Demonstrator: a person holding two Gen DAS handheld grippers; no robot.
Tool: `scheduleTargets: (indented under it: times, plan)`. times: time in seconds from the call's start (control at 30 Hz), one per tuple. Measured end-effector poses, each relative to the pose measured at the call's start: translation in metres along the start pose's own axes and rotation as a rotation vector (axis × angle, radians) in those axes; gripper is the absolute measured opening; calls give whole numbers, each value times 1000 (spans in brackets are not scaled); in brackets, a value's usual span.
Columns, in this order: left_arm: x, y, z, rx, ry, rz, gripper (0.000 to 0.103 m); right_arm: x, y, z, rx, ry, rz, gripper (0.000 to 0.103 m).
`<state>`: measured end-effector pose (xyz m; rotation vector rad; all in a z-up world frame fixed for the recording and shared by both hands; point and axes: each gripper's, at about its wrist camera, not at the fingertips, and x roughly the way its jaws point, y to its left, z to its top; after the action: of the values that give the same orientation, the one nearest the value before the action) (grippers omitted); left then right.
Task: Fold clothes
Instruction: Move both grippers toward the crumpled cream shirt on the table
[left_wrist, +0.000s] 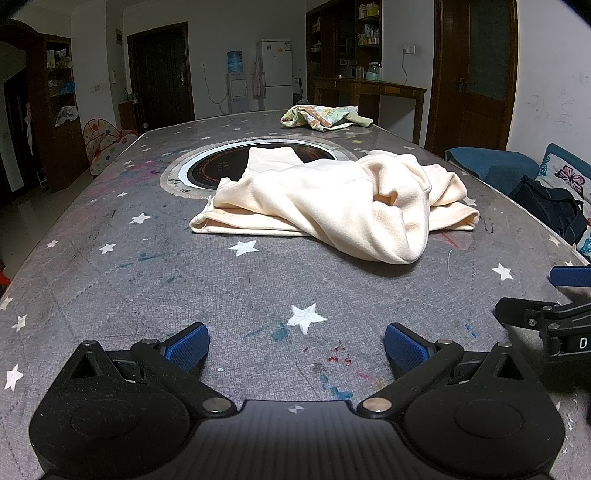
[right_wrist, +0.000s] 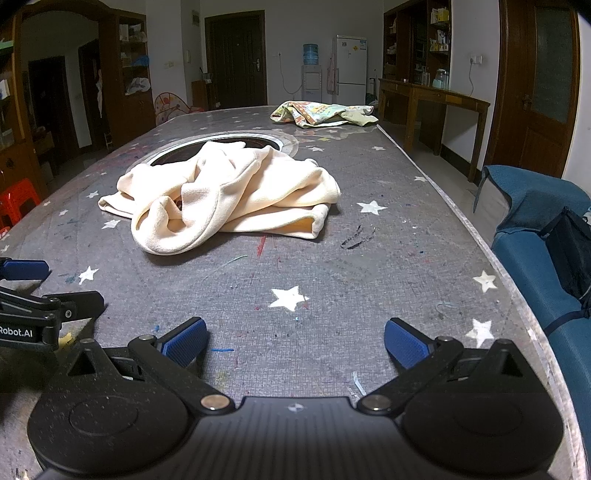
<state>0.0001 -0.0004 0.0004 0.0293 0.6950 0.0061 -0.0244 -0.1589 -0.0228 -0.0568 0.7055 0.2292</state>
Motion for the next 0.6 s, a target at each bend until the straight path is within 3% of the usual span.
scheduleTargets:
  times: [0.6]
  plan:
    - [1,-1,5,0,36,2,103,2,7,5,-12,10,22,103]
